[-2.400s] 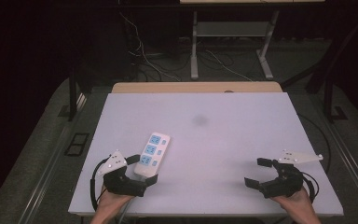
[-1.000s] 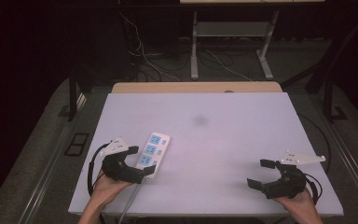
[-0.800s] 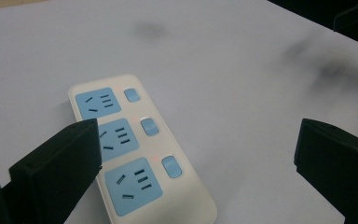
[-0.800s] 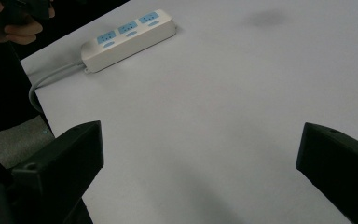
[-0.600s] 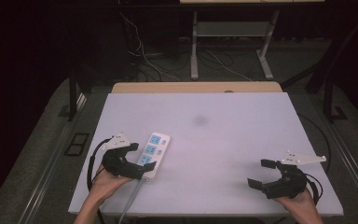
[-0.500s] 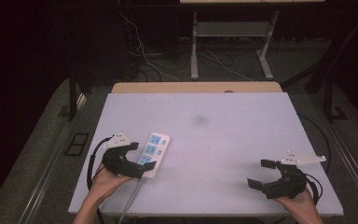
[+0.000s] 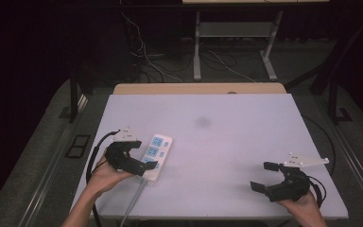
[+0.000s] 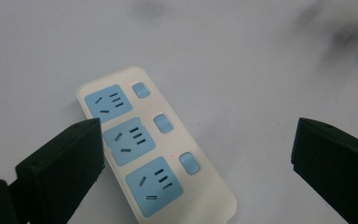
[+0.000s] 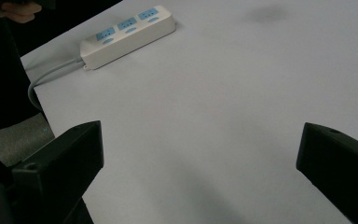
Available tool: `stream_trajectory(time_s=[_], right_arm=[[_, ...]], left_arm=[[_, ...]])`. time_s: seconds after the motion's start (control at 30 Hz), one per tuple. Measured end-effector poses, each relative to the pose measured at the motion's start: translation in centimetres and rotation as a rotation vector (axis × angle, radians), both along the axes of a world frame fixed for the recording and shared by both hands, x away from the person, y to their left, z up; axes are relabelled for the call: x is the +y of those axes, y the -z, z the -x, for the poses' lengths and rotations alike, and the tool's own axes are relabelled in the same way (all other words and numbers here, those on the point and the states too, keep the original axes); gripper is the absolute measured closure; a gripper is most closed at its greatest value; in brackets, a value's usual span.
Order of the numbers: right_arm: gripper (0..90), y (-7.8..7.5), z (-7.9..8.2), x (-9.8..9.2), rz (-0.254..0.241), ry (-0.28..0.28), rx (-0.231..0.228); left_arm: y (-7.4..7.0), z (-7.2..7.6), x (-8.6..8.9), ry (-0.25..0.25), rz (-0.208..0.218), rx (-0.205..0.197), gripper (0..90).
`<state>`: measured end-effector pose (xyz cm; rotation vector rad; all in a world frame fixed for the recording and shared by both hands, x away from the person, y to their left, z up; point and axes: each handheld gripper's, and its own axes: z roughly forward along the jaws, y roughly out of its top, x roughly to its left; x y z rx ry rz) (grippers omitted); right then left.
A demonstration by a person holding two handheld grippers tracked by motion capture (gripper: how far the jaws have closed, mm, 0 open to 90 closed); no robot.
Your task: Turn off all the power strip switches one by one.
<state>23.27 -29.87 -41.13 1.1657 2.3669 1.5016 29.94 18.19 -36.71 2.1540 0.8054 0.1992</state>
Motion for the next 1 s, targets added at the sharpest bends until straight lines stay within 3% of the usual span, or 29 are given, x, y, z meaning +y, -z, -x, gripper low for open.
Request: stream_trajectory(time_s=[0.27,0.63,0.8,1.0], right_arm=[[0.5,0.1,0.0,0.1,0.002,-0.002,0.007],[0.5,0.2,-0.1,0.2,0.012,-0.006,0.004],[0.5,0.2,-0.1,0.2,0.015,-0.007,0.001],[0.5,0.4,-0.1,0.4,0.027,-0.013,0.001]], left_arm=[[0.0,-1.1,-0.3,0.026,-0.046,0.021,4.8],[0.6,-2.1,-0.7,0.044,-0.061,0.049,10.9],[1.2,-2.7,-0.9,0.056,-0.077,0.083,18.1],[1.5,-3.0,-1.0,0.083,-0.081,0.104,34.8]])
